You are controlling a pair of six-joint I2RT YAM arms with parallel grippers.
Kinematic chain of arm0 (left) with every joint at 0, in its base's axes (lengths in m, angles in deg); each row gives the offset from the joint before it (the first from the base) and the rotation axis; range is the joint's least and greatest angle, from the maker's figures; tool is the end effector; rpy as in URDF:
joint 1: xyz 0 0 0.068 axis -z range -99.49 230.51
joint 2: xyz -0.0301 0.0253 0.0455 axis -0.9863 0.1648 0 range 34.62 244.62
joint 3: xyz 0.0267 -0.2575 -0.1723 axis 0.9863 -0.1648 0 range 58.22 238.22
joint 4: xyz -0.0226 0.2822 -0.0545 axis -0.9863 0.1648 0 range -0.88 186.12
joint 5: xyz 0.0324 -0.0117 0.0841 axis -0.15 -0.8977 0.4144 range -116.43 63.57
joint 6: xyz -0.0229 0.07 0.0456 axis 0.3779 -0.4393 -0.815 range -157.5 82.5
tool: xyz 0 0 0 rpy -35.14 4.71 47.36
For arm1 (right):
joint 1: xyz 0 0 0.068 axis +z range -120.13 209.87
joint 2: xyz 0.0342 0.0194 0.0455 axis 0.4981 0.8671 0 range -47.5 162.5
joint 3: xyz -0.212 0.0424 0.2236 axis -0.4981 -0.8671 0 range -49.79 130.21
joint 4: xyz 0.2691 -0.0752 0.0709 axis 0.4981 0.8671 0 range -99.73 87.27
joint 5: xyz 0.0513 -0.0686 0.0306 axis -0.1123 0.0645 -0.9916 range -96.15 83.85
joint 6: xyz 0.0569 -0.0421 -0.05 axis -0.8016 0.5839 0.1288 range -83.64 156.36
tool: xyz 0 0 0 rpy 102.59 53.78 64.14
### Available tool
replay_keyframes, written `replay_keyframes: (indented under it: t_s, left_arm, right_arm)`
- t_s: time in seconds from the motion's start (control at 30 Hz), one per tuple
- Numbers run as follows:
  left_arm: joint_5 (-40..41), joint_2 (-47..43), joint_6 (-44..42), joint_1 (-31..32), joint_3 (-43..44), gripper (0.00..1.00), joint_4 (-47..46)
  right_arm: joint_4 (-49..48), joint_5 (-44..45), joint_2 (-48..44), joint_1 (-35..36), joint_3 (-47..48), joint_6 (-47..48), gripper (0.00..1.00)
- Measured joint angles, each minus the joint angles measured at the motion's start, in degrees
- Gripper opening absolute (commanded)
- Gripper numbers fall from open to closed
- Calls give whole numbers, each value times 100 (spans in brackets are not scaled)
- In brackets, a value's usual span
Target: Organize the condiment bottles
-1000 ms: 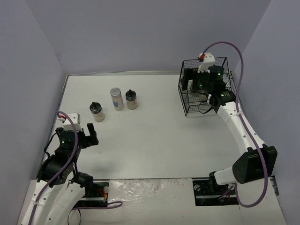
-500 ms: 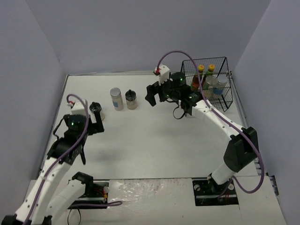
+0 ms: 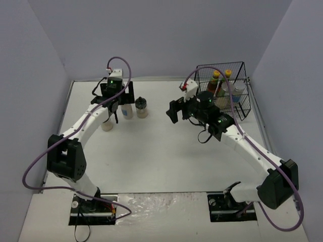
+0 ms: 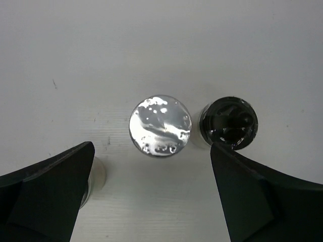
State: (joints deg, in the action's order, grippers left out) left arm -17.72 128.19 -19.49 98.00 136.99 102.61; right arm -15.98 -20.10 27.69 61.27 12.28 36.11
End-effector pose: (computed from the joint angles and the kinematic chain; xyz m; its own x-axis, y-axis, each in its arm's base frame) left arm 0.4331 -0.1242 0.3334 -0.4823 -0.1684 -0.8597 0.0218 0.9787 -0.2039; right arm 0.3059 0.2083 0.3854 -0.1052 -0.0593 -0.9927 -0.7095 0.7040 0.0332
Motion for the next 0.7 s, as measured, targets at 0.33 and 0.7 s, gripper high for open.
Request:
replay_keyframes:
  t_s: [0.33, 0.7]
  left_arm:
    - [-168, 1301, -89, -146, 1195, 83, 314]
    - [-340, 1251, -100, -148, 1046, 28, 655]
  right_arm:
    - [-38, 70, -336, -139, -372, -96, 100]
    - [-43, 65, -330, -223, -401, -114, 100]
